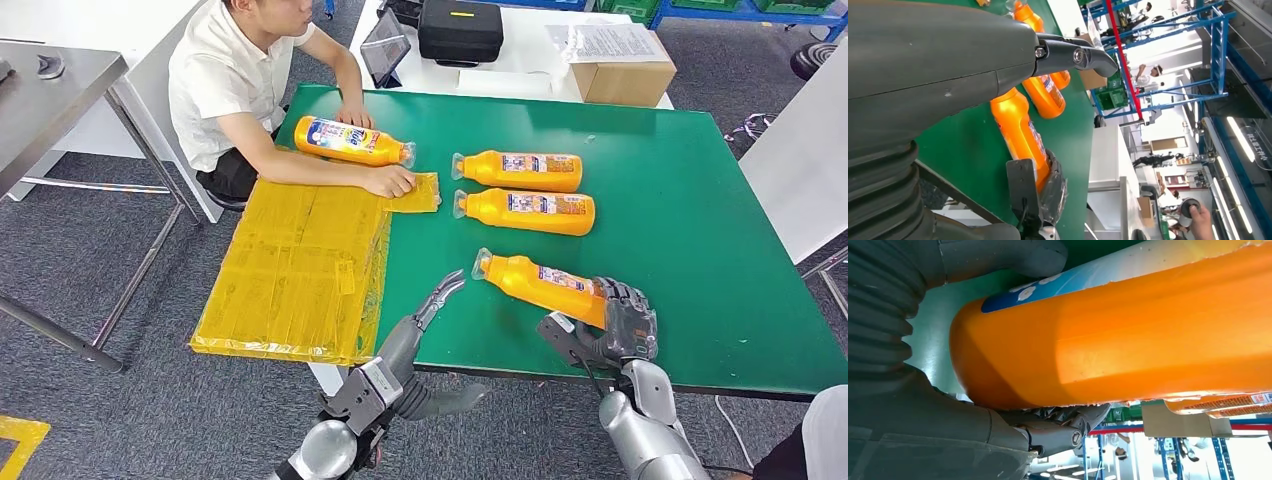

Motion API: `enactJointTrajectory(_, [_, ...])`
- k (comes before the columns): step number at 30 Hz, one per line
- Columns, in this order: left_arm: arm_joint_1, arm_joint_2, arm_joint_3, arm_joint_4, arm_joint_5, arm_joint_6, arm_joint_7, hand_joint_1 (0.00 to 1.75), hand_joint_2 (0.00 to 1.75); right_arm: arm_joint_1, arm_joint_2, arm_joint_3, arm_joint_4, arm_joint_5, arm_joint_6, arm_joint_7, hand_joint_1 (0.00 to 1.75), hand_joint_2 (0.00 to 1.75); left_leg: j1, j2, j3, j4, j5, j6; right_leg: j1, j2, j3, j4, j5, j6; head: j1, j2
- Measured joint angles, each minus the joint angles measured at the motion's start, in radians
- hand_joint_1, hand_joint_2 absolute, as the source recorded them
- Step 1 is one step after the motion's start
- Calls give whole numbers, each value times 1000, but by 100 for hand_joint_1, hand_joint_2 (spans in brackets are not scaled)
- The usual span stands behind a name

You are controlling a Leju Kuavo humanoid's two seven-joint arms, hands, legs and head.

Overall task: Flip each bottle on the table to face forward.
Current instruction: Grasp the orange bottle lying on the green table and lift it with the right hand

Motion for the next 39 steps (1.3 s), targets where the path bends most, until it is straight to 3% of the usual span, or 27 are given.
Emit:
enactJointTrajectory(6, [-3, 0, 0, 0, 0, -1, 0, 0, 175, 1, -2, 0, 4, -50, -4, -57, 175, 175, 0, 1, 0, 0, 0, 0, 0, 1, 0, 0, 0, 0, 0, 0])
enactJointTrajectory(9, [-4, 0, 1, 0, 27, -15, -9, 0, 175, 5, 5, -2, 4, -146, -4, -150, 175, 175, 0, 1, -1, 0, 0, 0, 0, 2, 7, 0, 1, 0, 0, 0])
enactJointTrajectory(14, [-3, -2, 33, 62, 233, -93, 11, 0, 175, 27, 48, -6, -22, -295, -17, -285, 175, 175, 1, 7, -1, 0, 0, 0, 1, 6, 7, 0, 1, 0, 0, 0])
enactJointTrajectory(18, [0, -5, 63, 143, 309, -90, 7, 0, 175, 56, 73, 2, -69, -361, -47, -317, 164, 175, 1, 6, -3, 0, 0, 0, 1, 6, 6, 1, 1, 0, 0, 0])
enactJointTrajectory(21, [8, -8, 95, 211, 404, -20, 51, 0, 175, 101, 89, 15, -143, -430, -70, -346, 155, 175, 1, 6, -6, 0, 0, -1, 1, 6, 4, 1, 1, 0, 0, 0])
enactJointTrajectory(24, [10, -9, 133, 305, 494, 22, 89, 0, 175, 154, 103, 42, -237, -494, -71, -346, 157, 175, 1, 5, -10, 0, 0, -1, 1, 6, 1, 1, 1, 0, 0, 0])
enactJointTrajectory(28, [9, -10, 157, 380, 530, 11, 93, 0, 175, 194, 112, 75, -312, -526, -67, -342, 167, 175, 1, 4, -14, 0, 0, -1, 1, 5, -3, 1, 1, 0, 0, 0])
enactJointTrajectory(39, [-20, -25, 158, 396, 493, 14, 19, 0, 175, 239, 143, 224, -468, -618, 62, -361, 175, 175, 1, 1, -15, 0, 0, -1, 0, 4, -4, 2, 1, 0, 0, 0])
